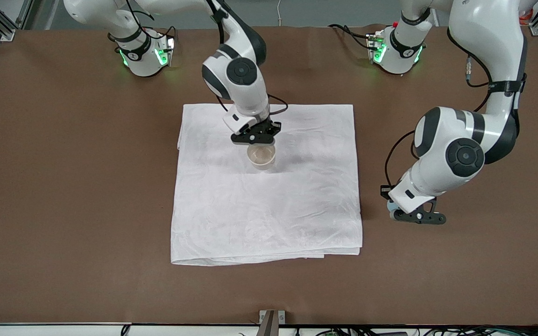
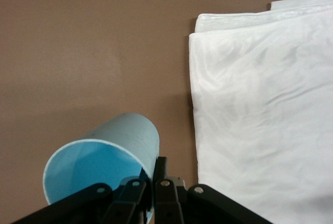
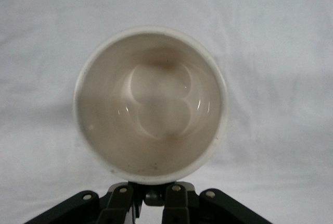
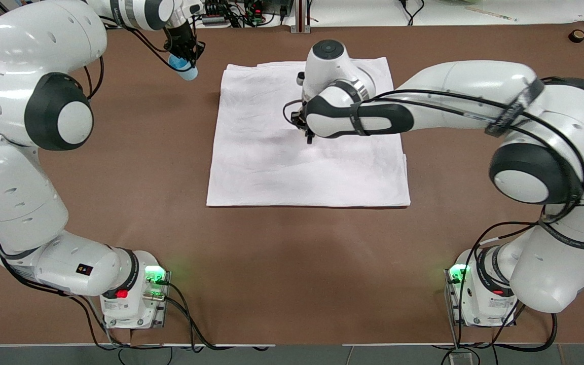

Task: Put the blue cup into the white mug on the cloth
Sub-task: 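Carry the white mug onto the cloth center with the right gripper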

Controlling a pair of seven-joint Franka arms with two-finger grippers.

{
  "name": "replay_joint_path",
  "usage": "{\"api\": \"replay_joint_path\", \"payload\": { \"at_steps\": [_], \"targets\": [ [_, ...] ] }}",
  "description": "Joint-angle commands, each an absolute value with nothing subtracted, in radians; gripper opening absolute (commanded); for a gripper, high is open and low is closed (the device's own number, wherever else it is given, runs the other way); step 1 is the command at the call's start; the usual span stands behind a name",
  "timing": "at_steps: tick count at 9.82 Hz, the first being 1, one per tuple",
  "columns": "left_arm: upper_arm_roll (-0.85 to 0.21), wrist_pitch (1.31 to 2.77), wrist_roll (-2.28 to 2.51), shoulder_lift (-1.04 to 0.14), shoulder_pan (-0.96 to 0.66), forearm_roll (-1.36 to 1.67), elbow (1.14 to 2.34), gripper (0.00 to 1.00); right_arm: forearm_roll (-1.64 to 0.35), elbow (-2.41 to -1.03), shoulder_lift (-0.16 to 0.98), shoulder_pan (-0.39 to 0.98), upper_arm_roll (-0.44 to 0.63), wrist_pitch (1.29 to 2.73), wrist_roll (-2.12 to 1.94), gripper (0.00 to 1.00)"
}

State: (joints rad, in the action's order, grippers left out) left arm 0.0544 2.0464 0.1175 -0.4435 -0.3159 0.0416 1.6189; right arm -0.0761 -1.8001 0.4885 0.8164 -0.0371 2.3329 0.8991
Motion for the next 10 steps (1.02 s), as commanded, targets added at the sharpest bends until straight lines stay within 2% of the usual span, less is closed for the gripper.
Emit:
{"api": "replay_joint_path", "payload": {
  "at_steps": [1,2,6,8,10],
  "targets": [
    [0.055,2.008,0.115,-0.454,-0.327,0.049,1.582,0.00,-0.063,-1.736,0.575,0.827,-0.025,2.354,0.920,0.20],
    [0.054,2.002,0.115,-0.454,-0.328,0.055,1.580,0.00,-0.060,-1.735,0.577,0.828,-0.023,2.355,0.916,0.99],
    [0.055,2.002,0.117,-0.446,-0.377,0.051,1.552,0.00,-0.054,-1.740,0.548,0.827,-0.025,2.329,0.916,1.00],
    [0.054,1.981,0.117,-0.439,-0.387,0.049,1.505,0.00,-0.052,-1.740,0.426,0.818,-0.022,2.153,0.911,1.00],
    [0.049,1.931,0.117,-0.451,-0.400,0.058,1.445,0.00,-0.052,-1.736,0.239,0.746,-0.015,1.990,0.893,1.00]
  ]
}}
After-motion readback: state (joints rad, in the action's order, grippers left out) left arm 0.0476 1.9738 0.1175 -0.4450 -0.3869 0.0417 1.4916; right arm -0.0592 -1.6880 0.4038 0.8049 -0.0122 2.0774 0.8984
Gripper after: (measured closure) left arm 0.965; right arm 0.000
